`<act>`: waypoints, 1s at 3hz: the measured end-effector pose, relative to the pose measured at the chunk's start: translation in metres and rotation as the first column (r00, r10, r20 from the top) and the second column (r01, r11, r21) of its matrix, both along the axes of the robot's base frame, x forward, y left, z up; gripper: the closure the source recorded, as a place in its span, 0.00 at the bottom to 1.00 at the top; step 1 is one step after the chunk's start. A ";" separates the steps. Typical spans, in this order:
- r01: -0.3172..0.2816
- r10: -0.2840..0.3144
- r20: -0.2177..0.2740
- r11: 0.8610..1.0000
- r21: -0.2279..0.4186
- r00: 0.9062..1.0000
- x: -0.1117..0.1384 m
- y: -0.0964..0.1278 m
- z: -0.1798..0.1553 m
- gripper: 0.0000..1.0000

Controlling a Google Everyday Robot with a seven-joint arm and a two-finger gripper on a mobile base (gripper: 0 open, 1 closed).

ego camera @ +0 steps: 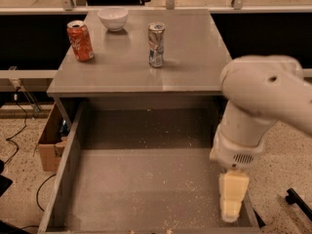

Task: Open top drawer

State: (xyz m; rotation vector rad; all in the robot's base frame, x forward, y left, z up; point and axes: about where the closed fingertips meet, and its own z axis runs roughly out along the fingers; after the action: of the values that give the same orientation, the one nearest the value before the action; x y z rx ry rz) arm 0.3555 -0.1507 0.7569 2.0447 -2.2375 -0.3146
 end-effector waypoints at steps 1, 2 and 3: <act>-0.023 0.023 0.038 1.000 0.009 0.999 0.036 -0.029 0.041 0.00; -0.016 0.015 0.105 1.000 0.008 0.994 0.073 -0.053 0.090 0.00; -0.010 0.008 0.234 1.000 0.005 0.972 0.108 -0.060 0.157 0.00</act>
Offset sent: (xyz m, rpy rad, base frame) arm 0.1469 -0.0811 0.2030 0.0393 -0.2774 -0.0088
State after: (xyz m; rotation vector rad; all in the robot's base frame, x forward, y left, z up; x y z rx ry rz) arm 0.4633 -0.2105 0.9139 2.1979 -2.3575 -0.0820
